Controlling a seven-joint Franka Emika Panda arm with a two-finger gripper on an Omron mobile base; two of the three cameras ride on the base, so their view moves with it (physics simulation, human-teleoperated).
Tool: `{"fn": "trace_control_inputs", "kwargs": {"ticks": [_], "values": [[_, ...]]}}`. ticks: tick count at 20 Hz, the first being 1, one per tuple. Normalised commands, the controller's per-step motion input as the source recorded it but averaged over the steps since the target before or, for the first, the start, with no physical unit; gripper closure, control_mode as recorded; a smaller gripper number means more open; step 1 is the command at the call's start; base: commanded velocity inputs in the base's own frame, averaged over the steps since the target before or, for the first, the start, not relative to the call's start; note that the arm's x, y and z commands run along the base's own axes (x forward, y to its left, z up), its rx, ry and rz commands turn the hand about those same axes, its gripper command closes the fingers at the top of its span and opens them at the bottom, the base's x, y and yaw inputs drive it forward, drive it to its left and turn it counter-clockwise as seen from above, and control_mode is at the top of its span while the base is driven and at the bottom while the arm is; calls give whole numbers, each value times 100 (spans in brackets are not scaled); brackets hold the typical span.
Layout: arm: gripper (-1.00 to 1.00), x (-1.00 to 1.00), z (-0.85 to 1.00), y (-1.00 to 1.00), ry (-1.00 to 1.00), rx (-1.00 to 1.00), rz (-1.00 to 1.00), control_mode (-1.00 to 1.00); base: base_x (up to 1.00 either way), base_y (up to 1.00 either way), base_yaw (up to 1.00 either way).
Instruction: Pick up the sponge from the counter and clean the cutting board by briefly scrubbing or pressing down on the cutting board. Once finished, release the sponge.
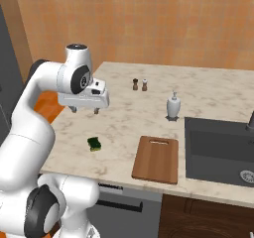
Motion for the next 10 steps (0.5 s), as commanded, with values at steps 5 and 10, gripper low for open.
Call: {"fn": "trace_control_inputs", "kwargs": {"ticks": [5, 10], "values": [[-100, -1, -44, 10, 27, 0, 15, -100, 0, 0, 0], [-100, -14, -30, 1, 17, 0, 18, -100, 0, 0, 0]]}}
